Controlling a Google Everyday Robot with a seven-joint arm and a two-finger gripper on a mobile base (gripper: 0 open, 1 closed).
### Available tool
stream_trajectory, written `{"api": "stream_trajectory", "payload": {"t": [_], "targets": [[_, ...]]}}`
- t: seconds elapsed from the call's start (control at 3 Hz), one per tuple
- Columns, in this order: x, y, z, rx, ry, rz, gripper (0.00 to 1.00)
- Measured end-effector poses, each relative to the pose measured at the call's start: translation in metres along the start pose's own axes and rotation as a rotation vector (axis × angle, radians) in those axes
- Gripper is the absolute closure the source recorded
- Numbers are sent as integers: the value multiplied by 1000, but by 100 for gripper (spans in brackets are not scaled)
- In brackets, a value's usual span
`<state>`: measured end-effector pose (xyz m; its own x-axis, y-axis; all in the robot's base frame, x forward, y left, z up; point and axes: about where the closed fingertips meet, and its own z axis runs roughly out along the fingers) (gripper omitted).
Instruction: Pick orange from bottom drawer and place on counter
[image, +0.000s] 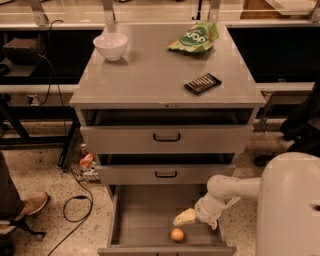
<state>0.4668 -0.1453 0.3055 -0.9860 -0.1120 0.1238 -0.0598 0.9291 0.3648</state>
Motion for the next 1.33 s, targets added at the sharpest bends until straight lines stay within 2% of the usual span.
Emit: {"api": "stream_trajectory", "payload": {"t": [0.33, 0.67, 1.0, 1.33], "targets": [[-10, -6, 55, -79, 36, 38, 0], [-9, -5, 54, -78, 36, 36, 0], [-9, -2, 69, -47, 41, 44, 0], [-17, 8, 82, -48, 24, 47, 0]]}}
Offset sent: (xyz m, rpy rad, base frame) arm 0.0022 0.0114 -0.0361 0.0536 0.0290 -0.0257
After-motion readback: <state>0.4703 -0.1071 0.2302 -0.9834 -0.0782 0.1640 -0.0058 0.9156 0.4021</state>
